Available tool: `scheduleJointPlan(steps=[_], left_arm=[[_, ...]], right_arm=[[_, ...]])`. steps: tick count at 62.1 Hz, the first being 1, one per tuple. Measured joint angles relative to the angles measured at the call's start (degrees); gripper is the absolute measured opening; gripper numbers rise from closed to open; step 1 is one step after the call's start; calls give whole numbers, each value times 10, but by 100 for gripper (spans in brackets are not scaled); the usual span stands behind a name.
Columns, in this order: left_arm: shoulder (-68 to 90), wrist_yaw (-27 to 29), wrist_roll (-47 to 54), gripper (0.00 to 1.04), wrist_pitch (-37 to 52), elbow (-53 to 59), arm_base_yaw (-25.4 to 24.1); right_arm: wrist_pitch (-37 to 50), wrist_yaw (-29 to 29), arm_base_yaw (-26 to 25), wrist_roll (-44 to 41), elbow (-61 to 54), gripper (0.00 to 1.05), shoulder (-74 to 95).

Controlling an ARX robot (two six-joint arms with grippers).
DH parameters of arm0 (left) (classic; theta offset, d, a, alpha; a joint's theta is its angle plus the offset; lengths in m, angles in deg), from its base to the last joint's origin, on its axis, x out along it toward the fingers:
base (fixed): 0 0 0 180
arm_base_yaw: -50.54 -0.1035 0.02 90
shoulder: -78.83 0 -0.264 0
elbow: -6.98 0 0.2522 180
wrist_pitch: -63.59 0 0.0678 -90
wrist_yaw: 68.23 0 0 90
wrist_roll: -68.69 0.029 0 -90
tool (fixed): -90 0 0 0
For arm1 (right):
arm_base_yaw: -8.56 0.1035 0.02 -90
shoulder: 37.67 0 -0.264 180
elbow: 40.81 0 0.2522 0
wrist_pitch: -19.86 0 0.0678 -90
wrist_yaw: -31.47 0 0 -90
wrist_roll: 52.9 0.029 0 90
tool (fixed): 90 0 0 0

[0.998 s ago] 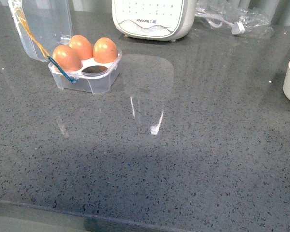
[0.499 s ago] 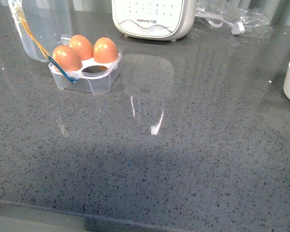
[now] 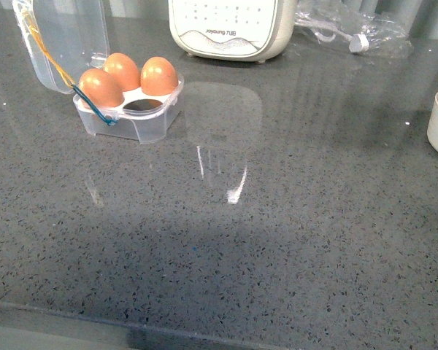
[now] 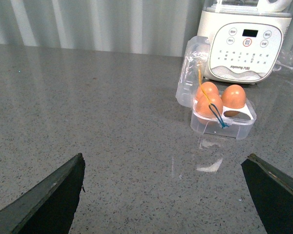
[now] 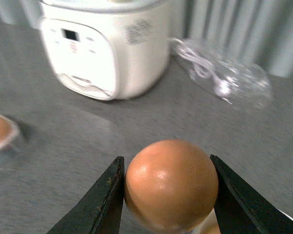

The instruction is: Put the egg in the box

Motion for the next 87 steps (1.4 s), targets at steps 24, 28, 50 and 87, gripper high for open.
scheduleJointPlan(steps=[24, 28, 50, 87], left_arm=[[0, 0, 0, 98, 0, 0, 0], [0, 0, 0, 98, 0, 0, 0], [0, 0, 0, 98, 0, 0, 0], [0, 0, 0, 98, 0, 0, 0]], right_arm=[[18, 143, 122, 55, 96, 44, 98], [14, 143, 134, 52, 112, 44, 116], [26, 117, 208, 47, 188, 44, 241], [19, 40, 246, 33, 248, 43, 325]])
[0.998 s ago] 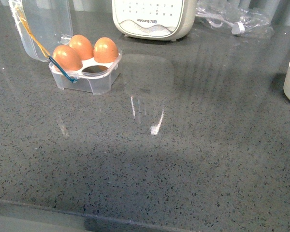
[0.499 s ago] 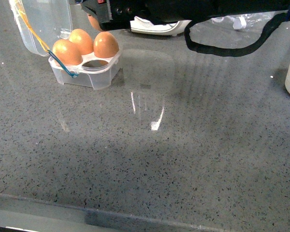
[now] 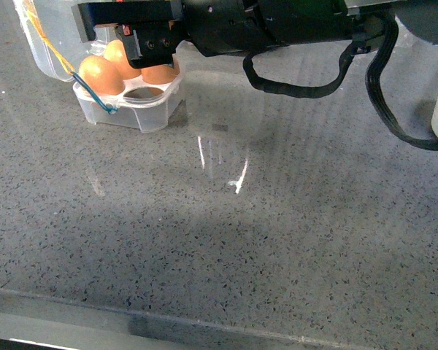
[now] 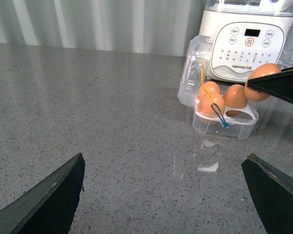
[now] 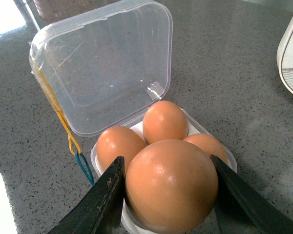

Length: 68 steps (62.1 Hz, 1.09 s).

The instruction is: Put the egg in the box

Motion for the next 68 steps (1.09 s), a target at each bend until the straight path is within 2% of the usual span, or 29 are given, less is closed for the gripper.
scheduleJointPlan(steps=[44, 65, 68], left_arm=[[0, 0, 0, 98, 0, 0, 0], [0, 0, 0, 98, 0, 0, 0], [0, 0, 0, 98, 0, 0, 0]], right_arm=[[-9, 10, 5, -9, 2, 44, 13], [-13, 13, 3, -10, 2, 97, 14], [-12, 13, 2, -9, 2, 99, 12]])
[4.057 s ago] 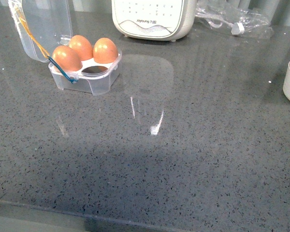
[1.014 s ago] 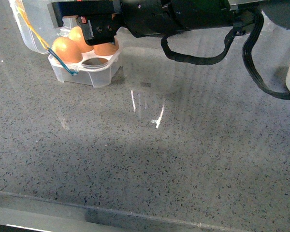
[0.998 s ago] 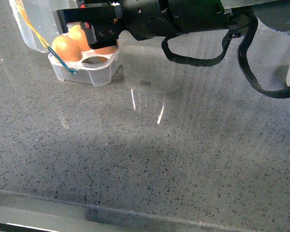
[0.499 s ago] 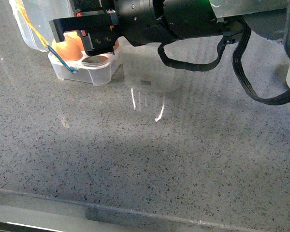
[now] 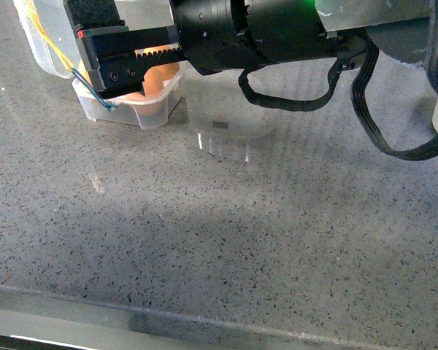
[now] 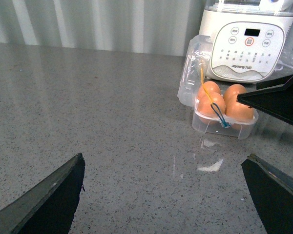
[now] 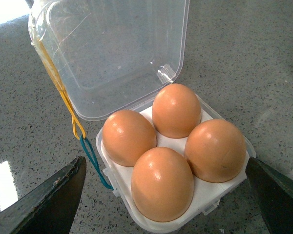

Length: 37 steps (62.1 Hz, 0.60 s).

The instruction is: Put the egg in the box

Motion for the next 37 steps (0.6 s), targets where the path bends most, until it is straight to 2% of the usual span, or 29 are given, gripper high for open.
scheduleJointPlan(steps=[3, 15, 25, 33, 37], left_arm=[[0, 0, 0, 98, 0, 0, 0], [0, 0, 0, 98, 0, 0, 0], [0, 0, 0, 98, 0, 0, 0], [0, 0, 0, 98, 0, 0, 0], [0, 0, 0, 98, 0, 0, 0]], right_arm=[[5, 1, -4, 2, -4, 97, -8], [17, -9, -38, 27, -33, 97, -66], [12, -87, -87, 77, -85, 97, -141], [18, -144, -126, 74, -148, 97, -214], [26, -154, -147, 65, -181, 97, -256]])
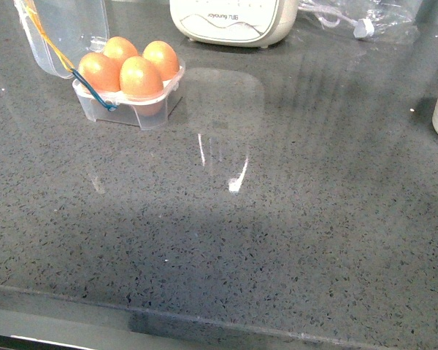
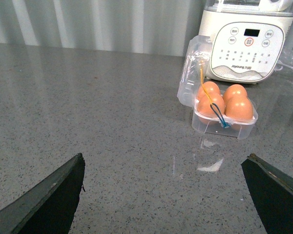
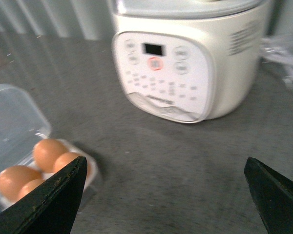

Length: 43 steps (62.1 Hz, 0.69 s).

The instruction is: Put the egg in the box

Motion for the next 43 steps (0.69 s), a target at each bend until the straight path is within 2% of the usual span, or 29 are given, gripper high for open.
scheduleJointPlan(steps=[20, 31, 38, 43], left_arm=[[0, 0, 0, 98, 0, 0, 0], [0, 0, 0, 98, 0, 0, 0], [0, 0, 0, 98, 0, 0, 0], [0, 0, 0, 98, 0, 0, 0]], right_arm=[[33, -44, -119, -98, -149, 97, -235], [27, -67, -129, -182, -189, 97, -346], [-146, -61, -122, -117, -189, 76, -431], [-165, -56, -122, -97, -225, 62, -474]])
